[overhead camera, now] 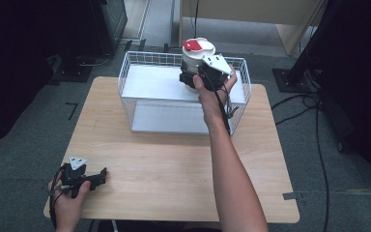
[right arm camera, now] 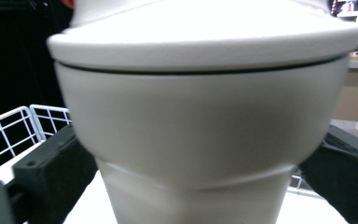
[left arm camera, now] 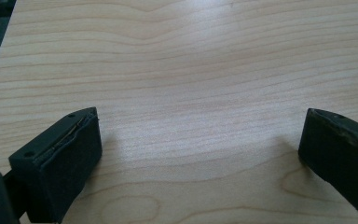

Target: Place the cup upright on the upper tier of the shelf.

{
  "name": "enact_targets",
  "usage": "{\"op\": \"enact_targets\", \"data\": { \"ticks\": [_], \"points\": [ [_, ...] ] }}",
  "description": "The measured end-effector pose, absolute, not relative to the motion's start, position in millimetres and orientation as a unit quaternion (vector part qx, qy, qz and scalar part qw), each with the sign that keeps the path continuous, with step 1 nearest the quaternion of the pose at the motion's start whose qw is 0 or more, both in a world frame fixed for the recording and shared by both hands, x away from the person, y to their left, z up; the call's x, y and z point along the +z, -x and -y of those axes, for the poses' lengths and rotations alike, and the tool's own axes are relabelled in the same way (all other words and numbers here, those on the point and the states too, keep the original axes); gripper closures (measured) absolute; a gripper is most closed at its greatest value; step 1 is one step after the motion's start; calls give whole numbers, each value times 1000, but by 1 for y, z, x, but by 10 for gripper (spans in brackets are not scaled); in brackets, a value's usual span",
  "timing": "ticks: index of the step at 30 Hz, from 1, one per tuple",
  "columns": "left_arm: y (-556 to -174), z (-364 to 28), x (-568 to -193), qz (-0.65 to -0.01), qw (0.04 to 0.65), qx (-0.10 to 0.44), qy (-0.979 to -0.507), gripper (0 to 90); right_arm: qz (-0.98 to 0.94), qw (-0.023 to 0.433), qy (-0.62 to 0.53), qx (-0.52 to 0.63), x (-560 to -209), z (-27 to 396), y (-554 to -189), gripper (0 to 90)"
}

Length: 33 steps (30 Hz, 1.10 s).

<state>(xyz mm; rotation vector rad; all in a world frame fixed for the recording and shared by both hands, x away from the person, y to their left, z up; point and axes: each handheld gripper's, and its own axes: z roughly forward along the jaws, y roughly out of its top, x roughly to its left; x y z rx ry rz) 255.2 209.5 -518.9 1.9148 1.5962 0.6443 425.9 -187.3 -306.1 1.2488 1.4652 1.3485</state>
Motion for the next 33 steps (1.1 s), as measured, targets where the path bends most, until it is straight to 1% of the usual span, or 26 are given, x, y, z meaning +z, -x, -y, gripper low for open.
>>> {"op": "enact_targets", "data": {
  "ticks": [16, 33],
  "points": [
    [-255, -209, -519, -595, 279, 240, -714, 0, -585, 381, -493, 519, -318, 198, -413, 0],
    [-255, -210, -519, -594, 278, 240, -715, 0, -600, 380, -486, 510, -331, 213, -388, 0]
  ]
}}
